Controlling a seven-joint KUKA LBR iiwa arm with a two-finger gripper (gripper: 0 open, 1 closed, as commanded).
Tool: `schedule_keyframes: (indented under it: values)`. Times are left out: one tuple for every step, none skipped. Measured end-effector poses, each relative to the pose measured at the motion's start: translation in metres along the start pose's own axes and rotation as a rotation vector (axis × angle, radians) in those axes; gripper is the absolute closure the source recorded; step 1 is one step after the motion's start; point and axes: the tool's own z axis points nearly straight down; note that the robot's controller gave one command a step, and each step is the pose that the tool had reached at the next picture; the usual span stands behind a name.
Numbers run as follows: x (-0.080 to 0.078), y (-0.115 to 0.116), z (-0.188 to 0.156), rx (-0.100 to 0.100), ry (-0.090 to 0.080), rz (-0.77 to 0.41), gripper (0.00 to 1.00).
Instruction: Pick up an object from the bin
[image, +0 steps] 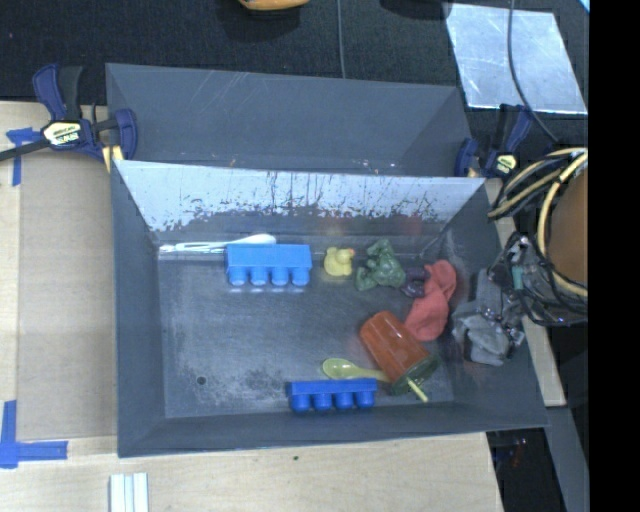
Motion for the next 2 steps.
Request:
schedule_keyframes:
  values:
    - [0.000,0.000,-0.013,0.000,0.000,0.000,1.00]
    - [-0.001,0.000,-0.028,0.000,-0.001,0.001,1.00]
